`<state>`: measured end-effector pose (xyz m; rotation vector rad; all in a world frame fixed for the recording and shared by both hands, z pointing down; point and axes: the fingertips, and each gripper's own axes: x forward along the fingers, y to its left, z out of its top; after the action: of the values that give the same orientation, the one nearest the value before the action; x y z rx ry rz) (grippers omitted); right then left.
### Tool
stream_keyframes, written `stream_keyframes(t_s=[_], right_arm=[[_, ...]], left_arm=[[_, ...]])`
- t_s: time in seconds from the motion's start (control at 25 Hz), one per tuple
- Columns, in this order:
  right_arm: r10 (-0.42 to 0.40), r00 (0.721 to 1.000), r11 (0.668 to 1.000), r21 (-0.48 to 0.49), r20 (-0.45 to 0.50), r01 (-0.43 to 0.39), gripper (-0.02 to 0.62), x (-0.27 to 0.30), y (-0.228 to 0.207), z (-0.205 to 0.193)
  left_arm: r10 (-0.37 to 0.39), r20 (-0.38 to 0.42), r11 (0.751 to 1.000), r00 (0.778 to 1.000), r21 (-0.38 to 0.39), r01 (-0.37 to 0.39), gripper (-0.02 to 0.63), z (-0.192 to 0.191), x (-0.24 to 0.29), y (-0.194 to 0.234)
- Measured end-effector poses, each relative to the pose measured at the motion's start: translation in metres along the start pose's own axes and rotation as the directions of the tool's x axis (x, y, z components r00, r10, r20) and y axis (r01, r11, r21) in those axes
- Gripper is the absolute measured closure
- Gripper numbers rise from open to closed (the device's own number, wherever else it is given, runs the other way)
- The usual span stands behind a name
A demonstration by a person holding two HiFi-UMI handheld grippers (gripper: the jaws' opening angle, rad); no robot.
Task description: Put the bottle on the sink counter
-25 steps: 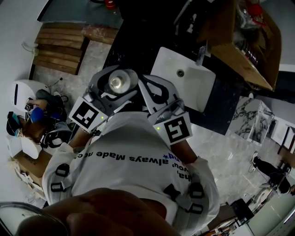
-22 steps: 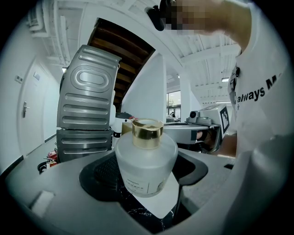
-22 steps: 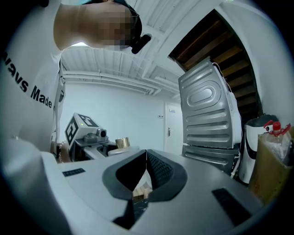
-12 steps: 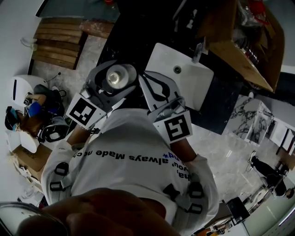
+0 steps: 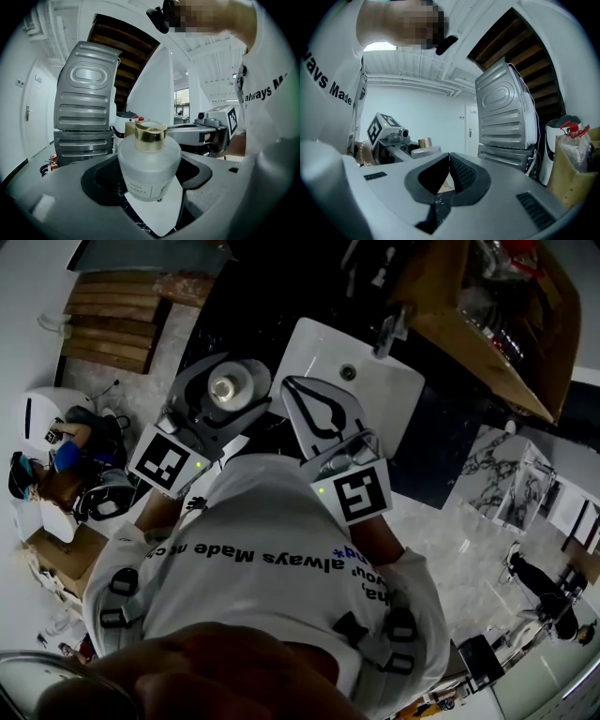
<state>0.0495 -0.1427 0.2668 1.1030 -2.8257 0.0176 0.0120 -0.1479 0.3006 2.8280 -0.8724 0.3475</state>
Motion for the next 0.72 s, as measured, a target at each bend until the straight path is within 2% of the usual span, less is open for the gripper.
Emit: stream_keyframes(t_s=[0.32, 0.72], right_arm=[[-0.004, 1.000, 1.000, -0.002, -0.019, 0.003, 0.589, 0.016, -0.011, -0.017], [-0.035, 0.999, 0.999, 0.004, -0.041, 0.035, 0.590, 0.046, -0.024, -0.064]], left_arm=[[0.012, -0.040, 1.000, 0.999, 0.014, -0.012, 0.272, -0.019, 0.011, 0.017], [0.027, -0.111, 1.000, 0.993, -0.004, -0.027, 0.272, -0.075, 0.029, 0.054]])
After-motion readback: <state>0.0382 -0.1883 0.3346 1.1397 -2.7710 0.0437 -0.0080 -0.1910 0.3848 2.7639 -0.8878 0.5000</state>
